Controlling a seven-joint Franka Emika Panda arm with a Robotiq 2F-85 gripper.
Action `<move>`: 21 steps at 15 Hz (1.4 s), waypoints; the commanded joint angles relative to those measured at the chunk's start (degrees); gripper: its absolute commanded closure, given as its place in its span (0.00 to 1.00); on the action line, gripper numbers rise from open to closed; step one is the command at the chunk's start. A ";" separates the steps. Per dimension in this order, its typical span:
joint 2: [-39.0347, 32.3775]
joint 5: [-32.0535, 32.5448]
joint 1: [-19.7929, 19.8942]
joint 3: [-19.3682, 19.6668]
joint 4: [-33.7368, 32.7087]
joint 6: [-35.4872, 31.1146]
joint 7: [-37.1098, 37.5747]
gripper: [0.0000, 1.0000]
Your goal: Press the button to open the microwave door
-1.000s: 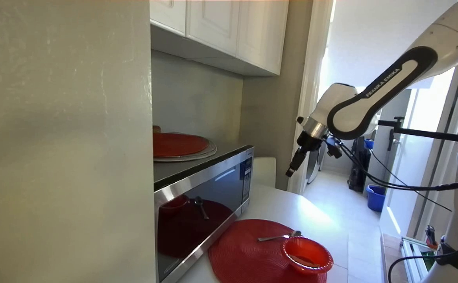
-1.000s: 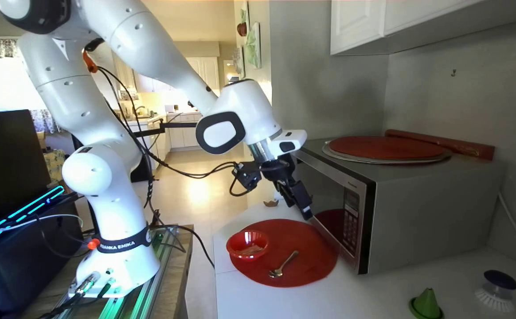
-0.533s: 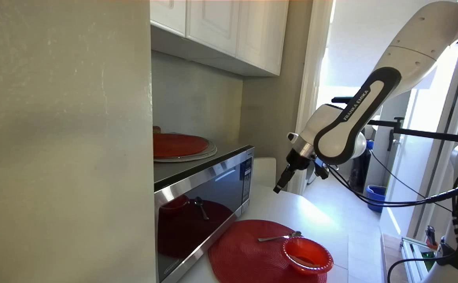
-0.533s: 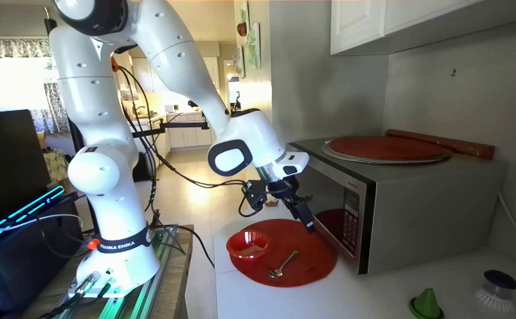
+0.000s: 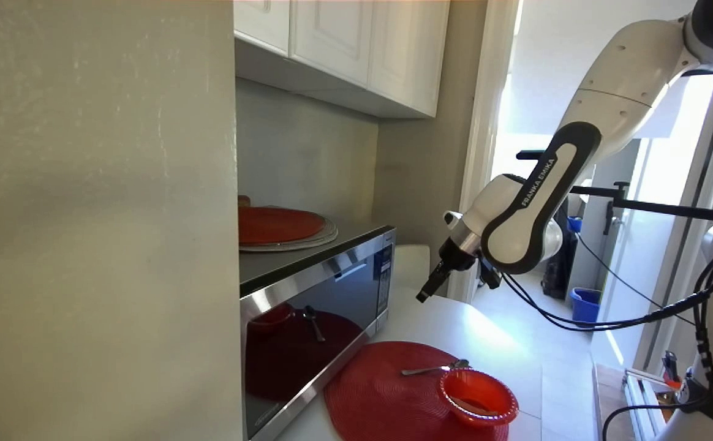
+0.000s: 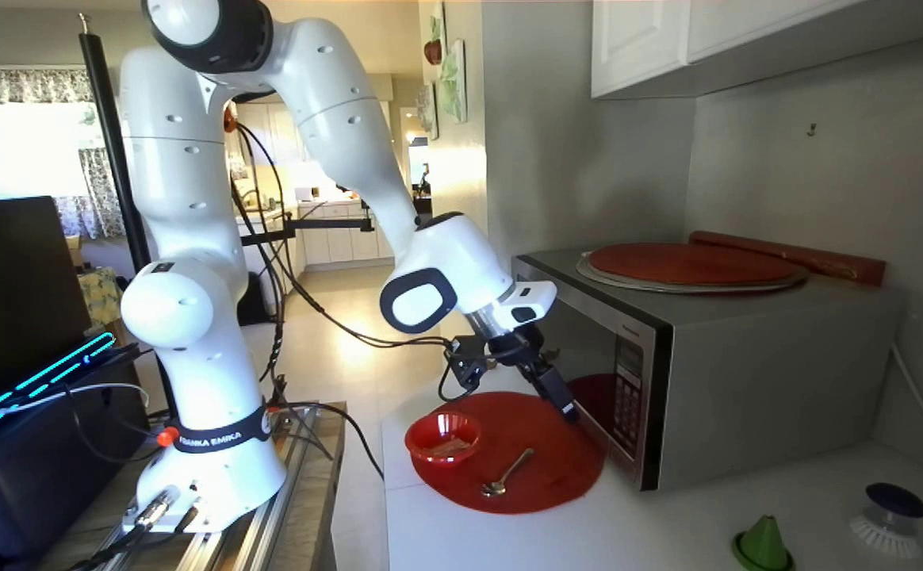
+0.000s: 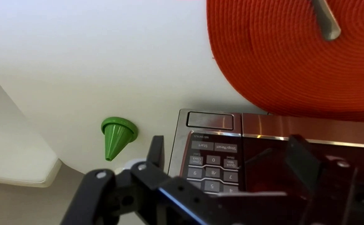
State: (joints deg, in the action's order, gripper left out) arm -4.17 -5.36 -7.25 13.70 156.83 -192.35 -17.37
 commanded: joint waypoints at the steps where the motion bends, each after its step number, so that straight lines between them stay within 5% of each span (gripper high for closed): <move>1: 0.05 0.00 0.00 0.00 -0.01 0.00 0.00 0.00; 9: -7.17 0.04 0.62 -1.04 -2.51 -1.93 1.90 0.00; 10: -9.14 -0.24 0.74 -1.14 -3.23 -2.99 2.19 0.25; 11: -10.58 0.06 1.30 -1.71 -3.87 -3.67 2.88 0.26; 16: -17.61 2.31 4.79 -4.61 -8.36 -5.29 7.16 0.64; 21: -24.28 5.87 12.34 -10.79 -13.22 -9.70 11.03 0.98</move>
State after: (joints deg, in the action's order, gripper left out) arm -23.56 -2.83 1.43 5.30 147.09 -198.50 -9.81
